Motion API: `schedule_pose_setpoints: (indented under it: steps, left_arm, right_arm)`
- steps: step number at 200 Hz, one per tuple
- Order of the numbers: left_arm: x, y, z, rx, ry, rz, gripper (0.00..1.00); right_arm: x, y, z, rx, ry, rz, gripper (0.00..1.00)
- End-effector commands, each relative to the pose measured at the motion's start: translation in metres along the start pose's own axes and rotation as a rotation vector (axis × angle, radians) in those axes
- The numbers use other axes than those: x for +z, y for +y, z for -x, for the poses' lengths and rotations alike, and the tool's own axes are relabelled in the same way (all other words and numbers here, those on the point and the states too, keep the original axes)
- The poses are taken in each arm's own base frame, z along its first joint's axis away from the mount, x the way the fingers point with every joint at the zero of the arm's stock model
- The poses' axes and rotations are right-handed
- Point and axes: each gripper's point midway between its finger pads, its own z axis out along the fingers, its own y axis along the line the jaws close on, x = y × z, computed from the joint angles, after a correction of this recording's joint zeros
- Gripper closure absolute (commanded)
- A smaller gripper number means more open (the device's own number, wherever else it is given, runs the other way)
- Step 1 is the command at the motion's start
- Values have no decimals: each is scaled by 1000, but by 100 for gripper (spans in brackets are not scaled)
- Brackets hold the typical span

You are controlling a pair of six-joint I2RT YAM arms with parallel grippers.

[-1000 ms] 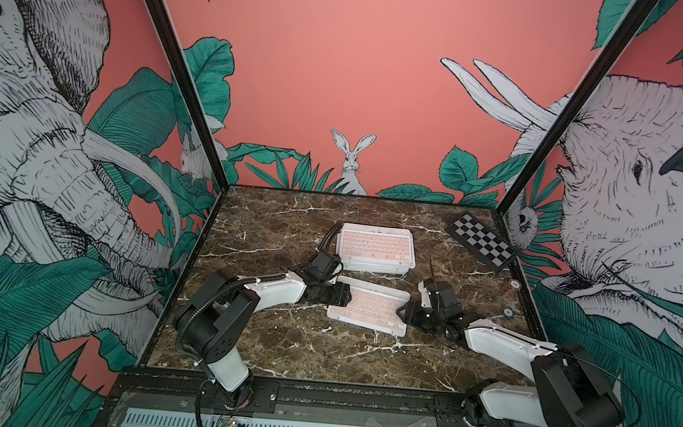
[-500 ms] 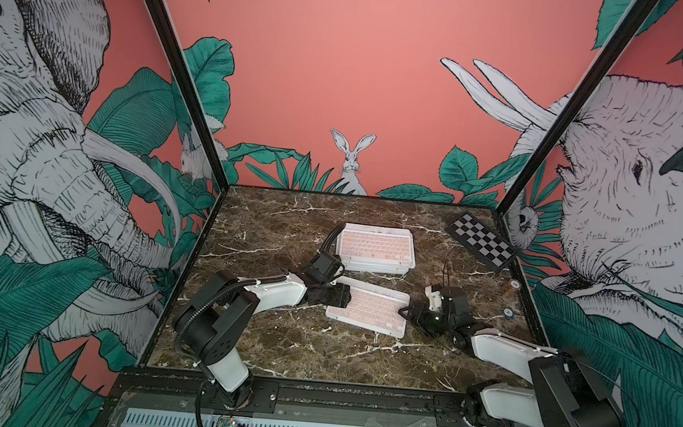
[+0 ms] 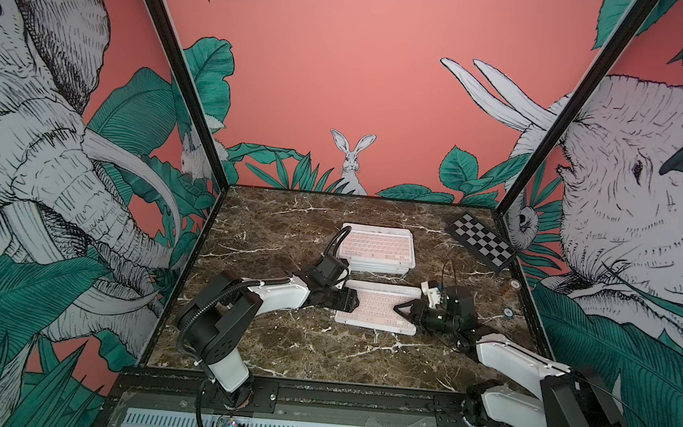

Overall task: Stack the numeric keypads
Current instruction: Pick up the numeric keypad from the center of the board, then place the numeric keypad at the numeric keypad.

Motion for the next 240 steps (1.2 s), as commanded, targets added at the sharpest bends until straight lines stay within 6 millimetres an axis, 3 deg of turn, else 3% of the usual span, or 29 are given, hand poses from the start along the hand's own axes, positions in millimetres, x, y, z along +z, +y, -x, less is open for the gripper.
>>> schedule_pose_setpoints:
  steps: [1, 44, 82, 96, 138, 177, 205, 240]
  left_arm:
    - [11, 32, -87, -106, 297, 88, 26]
    - [10, 32, -80, -110, 267, 98, 26]
    - [4, 29, -64, -118, 205, 109, 26]
    - [-4, 24, -53, -118, 158, 112, 27]
    - [-61, 12, -4, -92, -46, 177, 26]
    - [-117, 1, 34, -57, -197, 198, 23]
    - [-151, 15, 69, -120, -289, 196, 23]
    - [-179, 26, 101, -112, -342, 248, 22]
  right_arm:
    - [-3, 13, 1, -74, 12, 16, 58]
    - [-3, 5, -3, -92, 39, -30, 66]
    - [-1, 1, -6, -79, 61, -23, 100]
    - [-3, 7, -5, -81, 62, -5, 100]
    - [-17, 38, -1, -136, 63, 38, 100]
    - [-31, 80, 11, -179, 44, 129, 100]
    - [-42, 112, 31, -222, 13, 196, 100]
    - [-53, 145, 61, -299, -23, 265, 100]
